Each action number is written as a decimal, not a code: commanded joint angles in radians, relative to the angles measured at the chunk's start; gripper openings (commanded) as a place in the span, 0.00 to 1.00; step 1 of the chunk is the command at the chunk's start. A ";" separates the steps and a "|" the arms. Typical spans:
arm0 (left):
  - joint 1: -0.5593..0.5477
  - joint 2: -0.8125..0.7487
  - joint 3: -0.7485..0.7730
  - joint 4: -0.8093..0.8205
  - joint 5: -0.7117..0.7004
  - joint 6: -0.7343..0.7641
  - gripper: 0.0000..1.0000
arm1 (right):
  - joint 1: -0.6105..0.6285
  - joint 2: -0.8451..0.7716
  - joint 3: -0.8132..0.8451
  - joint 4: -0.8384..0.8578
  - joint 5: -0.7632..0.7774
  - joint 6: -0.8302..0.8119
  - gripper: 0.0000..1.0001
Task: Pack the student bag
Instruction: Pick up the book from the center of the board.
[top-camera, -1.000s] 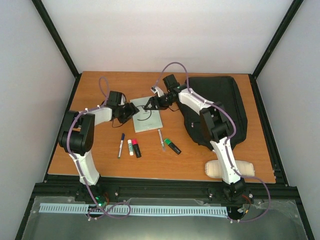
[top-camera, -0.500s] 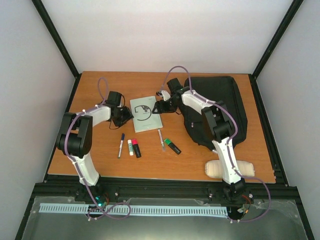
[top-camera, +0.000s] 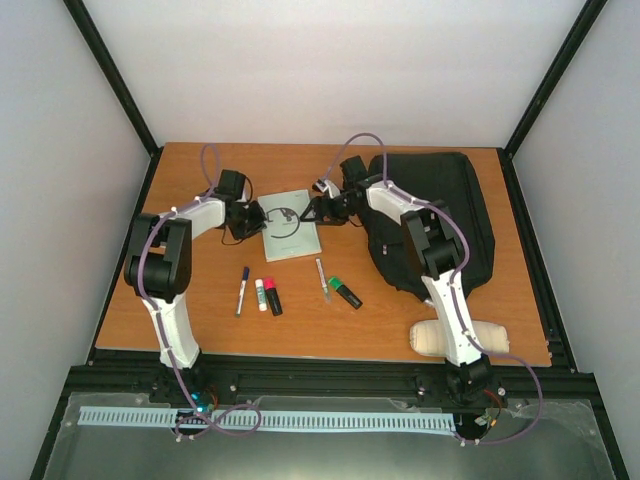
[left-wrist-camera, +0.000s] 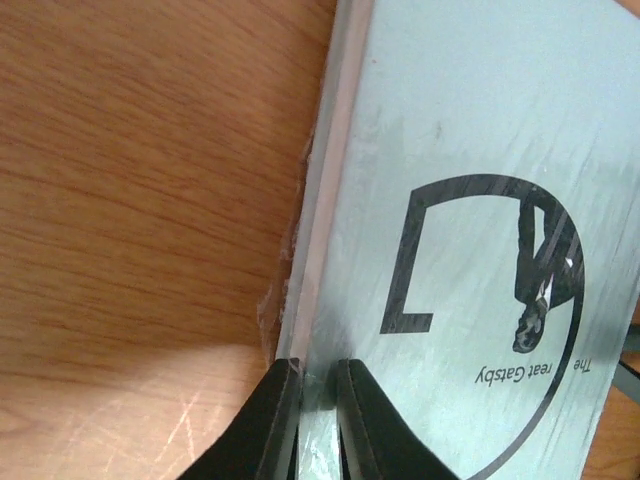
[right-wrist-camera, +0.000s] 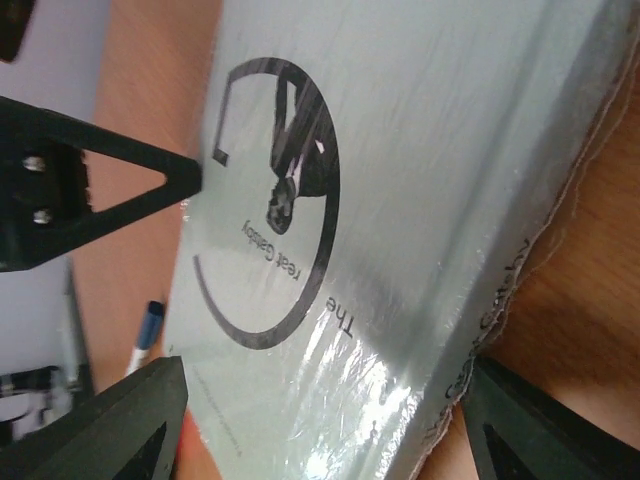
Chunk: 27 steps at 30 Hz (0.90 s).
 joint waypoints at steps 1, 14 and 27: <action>-0.007 0.061 -0.044 -0.023 0.006 -0.010 0.06 | 0.031 0.118 -0.009 0.087 -0.244 0.119 0.77; -0.007 0.072 -0.147 0.037 0.024 -0.055 0.21 | 0.050 0.054 0.132 0.018 -0.200 0.083 0.74; -0.008 0.056 -0.182 0.040 0.019 -0.049 0.35 | 0.072 0.062 0.071 0.037 -0.144 0.118 0.48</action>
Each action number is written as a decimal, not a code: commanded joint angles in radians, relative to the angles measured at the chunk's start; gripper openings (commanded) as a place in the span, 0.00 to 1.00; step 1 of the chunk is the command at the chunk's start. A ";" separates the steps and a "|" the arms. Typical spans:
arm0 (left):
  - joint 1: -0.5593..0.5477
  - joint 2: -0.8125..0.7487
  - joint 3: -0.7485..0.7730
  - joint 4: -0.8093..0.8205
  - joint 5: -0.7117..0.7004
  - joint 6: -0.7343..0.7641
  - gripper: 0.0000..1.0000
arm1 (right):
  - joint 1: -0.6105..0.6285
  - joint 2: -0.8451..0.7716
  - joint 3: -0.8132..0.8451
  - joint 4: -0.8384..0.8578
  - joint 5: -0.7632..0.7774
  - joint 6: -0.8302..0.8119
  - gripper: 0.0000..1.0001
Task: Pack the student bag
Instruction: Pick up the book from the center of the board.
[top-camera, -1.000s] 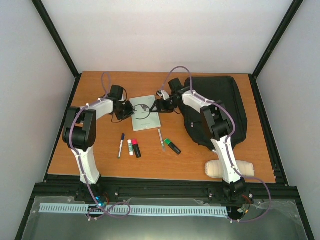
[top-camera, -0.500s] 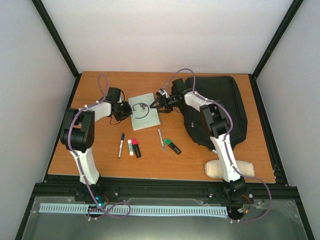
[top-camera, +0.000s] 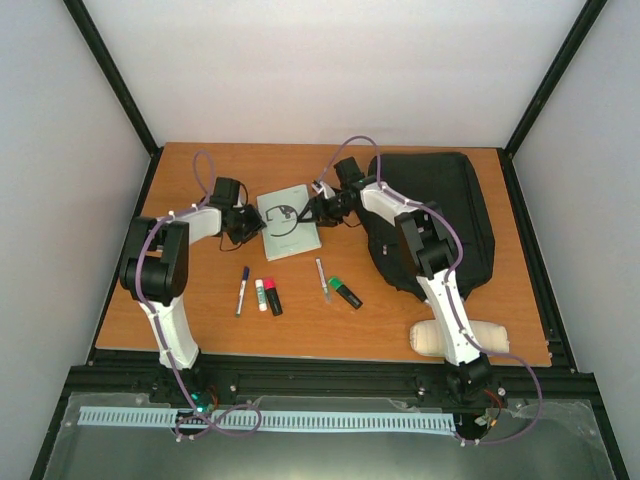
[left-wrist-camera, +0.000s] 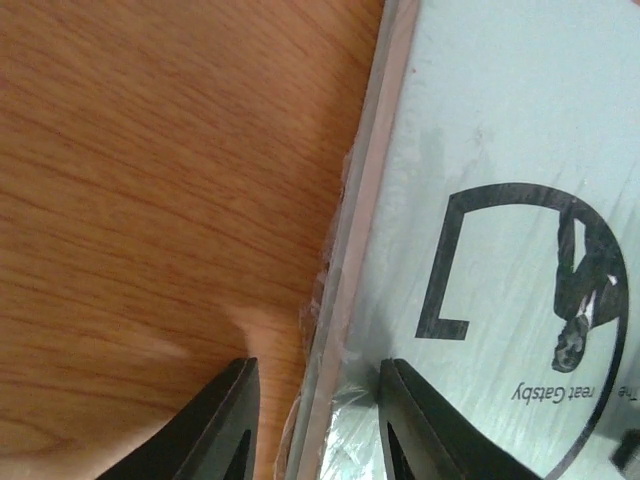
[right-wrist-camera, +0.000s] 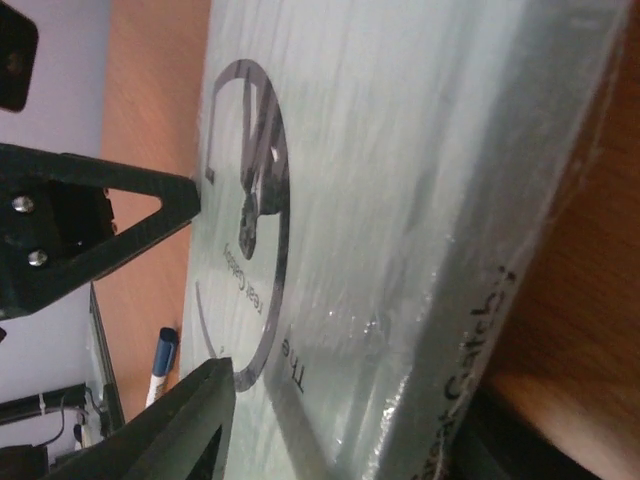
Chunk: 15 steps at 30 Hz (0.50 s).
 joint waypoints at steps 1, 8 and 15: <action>-0.033 0.083 -0.072 -0.104 -0.004 0.003 0.38 | 0.056 -0.014 -0.008 0.029 -0.097 0.000 0.43; -0.033 0.040 -0.080 -0.101 -0.004 0.007 0.58 | 0.029 -0.083 -0.031 0.090 -0.143 0.022 0.15; -0.033 -0.187 -0.079 -0.150 -0.018 0.029 0.80 | -0.036 -0.201 -0.067 0.054 -0.130 -0.050 0.03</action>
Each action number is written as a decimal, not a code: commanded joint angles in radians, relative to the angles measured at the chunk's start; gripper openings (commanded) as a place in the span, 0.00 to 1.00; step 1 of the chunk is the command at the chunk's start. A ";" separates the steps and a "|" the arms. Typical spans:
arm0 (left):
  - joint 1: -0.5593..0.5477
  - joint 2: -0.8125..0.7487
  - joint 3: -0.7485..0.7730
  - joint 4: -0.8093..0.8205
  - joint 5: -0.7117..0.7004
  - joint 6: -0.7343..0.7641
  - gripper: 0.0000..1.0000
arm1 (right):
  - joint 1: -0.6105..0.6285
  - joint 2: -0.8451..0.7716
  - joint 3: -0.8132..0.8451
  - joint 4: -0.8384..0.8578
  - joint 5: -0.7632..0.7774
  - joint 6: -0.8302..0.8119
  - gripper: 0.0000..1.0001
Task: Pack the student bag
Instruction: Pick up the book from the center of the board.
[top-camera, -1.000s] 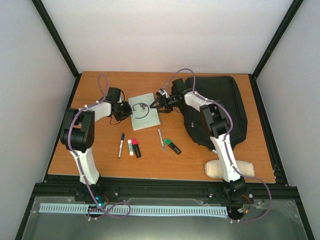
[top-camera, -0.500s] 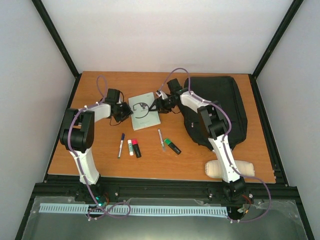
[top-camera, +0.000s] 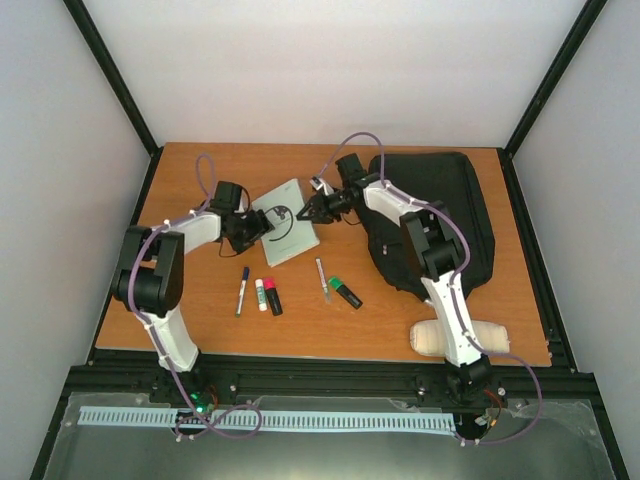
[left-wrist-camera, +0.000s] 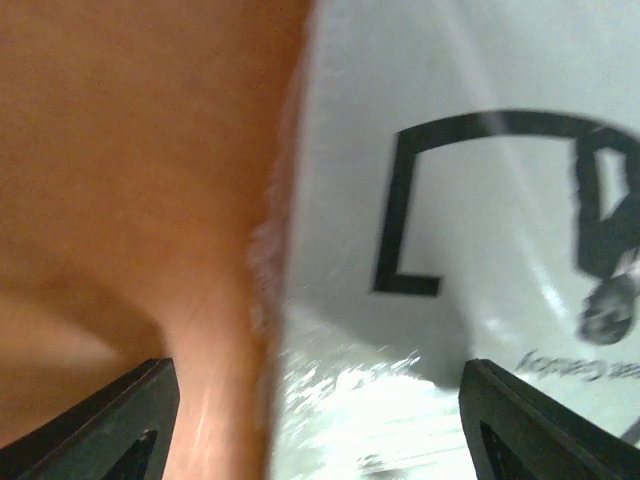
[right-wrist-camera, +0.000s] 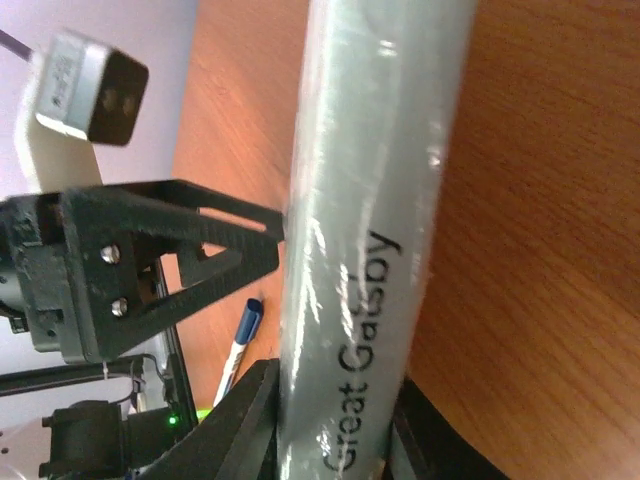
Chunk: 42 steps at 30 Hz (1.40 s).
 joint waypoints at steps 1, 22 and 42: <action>-0.009 -0.138 -0.025 -0.141 -0.025 0.026 0.81 | -0.042 -0.159 -0.008 -0.005 -0.028 -0.115 0.03; -0.013 -0.432 0.039 -0.022 0.473 0.371 0.82 | -0.160 -0.569 -0.084 -0.739 0.012 -1.051 0.03; -0.212 -0.315 0.124 -0.157 0.583 0.596 0.66 | -0.094 -0.577 -0.106 -0.998 -0.058 -1.303 0.03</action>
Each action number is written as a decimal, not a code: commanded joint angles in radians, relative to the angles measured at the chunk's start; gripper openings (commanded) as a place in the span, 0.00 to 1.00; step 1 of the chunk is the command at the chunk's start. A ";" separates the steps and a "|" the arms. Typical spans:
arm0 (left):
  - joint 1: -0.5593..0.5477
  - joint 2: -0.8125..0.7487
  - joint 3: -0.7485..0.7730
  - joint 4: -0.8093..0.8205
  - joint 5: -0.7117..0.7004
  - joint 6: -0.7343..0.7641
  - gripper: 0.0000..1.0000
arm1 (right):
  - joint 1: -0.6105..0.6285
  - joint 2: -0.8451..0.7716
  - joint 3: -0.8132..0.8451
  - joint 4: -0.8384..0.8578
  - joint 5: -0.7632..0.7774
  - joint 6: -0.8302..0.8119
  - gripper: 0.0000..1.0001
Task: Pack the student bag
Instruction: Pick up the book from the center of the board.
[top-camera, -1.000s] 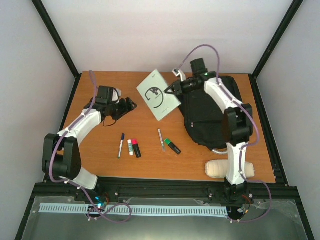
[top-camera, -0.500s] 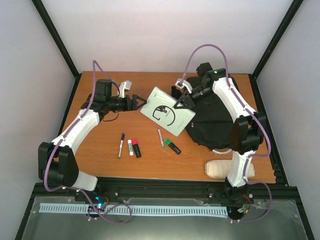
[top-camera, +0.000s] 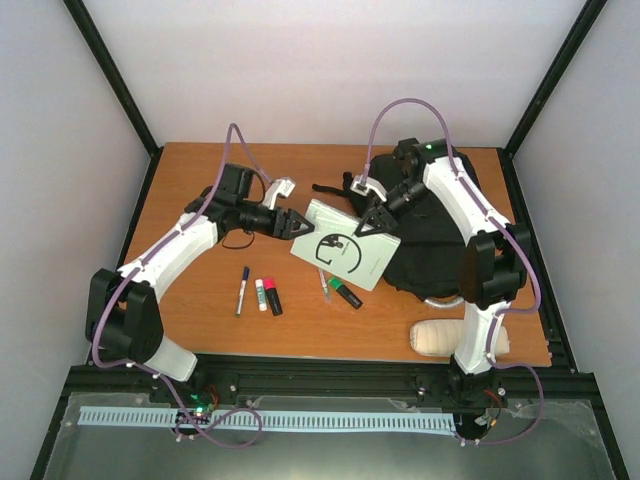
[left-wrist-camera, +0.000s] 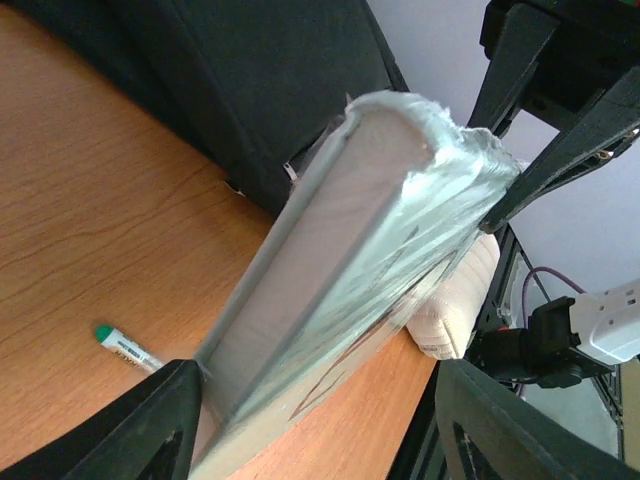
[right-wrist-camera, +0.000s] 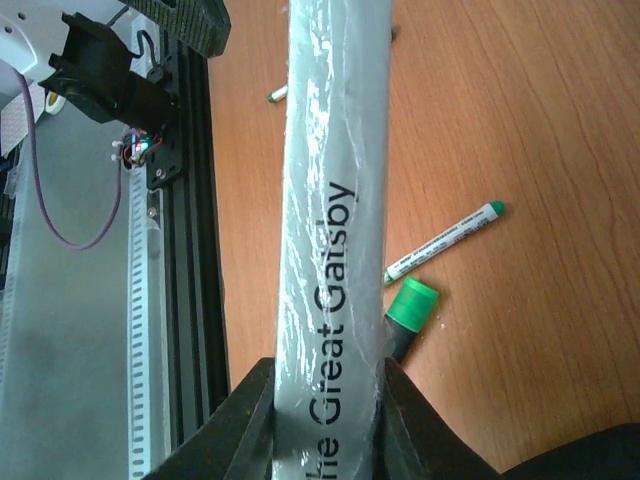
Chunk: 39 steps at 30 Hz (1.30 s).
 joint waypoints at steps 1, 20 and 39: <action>-0.028 0.026 0.045 0.031 0.024 0.044 0.67 | 0.064 -0.060 0.004 -0.008 -0.172 -0.066 0.03; -0.049 -0.163 0.078 -0.160 -0.048 0.192 0.77 | 0.121 -0.075 -0.014 -0.009 -0.041 -0.095 0.03; -0.170 -0.195 -0.028 -0.195 -0.068 0.242 0.51 | 0.181 -0.079 0.018 -0.007 0.098 -0.123 0.03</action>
